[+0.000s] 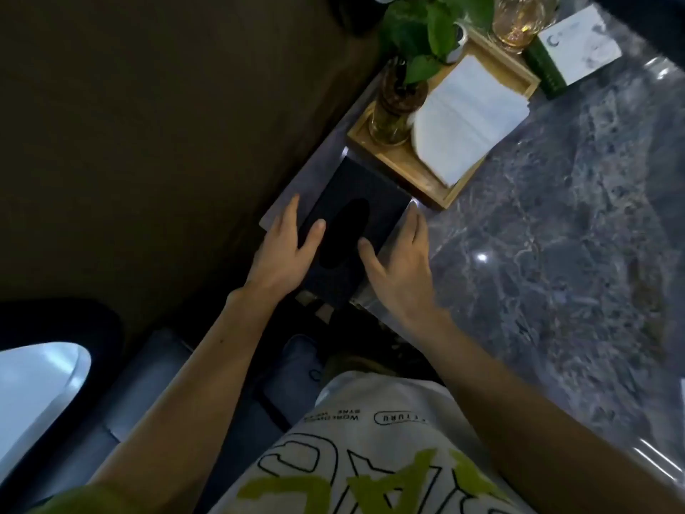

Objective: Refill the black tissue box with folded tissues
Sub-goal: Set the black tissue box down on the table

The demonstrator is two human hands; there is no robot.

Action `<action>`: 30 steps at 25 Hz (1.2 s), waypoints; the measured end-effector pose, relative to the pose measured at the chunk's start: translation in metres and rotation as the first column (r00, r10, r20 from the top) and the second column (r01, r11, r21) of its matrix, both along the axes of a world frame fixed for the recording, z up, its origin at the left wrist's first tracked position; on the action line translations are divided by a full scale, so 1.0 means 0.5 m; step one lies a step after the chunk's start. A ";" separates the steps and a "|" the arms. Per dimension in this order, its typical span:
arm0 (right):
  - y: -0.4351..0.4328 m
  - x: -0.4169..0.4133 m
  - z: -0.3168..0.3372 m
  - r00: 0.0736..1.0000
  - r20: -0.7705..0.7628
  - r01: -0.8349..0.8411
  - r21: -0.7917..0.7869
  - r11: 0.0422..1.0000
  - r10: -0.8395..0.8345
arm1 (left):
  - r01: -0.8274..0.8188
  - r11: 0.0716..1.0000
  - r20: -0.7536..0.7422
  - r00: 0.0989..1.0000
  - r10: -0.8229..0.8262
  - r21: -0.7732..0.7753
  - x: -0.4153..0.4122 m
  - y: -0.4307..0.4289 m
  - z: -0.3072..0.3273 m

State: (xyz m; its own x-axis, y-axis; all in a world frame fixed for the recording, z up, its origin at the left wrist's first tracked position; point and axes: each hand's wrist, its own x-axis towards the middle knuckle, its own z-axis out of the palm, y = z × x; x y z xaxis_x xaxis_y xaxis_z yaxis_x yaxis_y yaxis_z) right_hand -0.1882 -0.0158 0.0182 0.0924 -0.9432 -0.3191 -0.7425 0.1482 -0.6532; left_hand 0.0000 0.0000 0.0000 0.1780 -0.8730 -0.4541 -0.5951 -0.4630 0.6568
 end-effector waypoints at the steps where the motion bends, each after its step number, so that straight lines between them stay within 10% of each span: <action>1: 0.003 0.007 -0.009 0.996 0.067 0.064 0.034 0.997 -0.066 | -0.022 0.999 -0.051 0.998 0.024 0.042 -0.002 -0.004 -0.004; 8: 0.013 0.045 -0.010 0.812 0.368 0.330 0.350 0.876 -0.453 | 0.003 0.994 -0.164 0.986 0.014 0.105 -0.002 -0.012 -0.024; 30: 0.039 -0.172 -0.004 0.597 0.452 0.425 0.523 0.739 -0.663 | 0.262 0.964 -0.022 0.965 -0.263 -0.050 -0.202 -0.043 0.071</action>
State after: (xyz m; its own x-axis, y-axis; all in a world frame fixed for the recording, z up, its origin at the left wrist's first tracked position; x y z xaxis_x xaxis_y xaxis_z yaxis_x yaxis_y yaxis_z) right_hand -0.2740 0.0035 0.0161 -0.1285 -0.7195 -0.6825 0.0646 0.6807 -0.7297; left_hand -0.1008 -0.0213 0.0353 -0.0724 -0.9076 -0.4135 -0.6724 -0.2618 0.6924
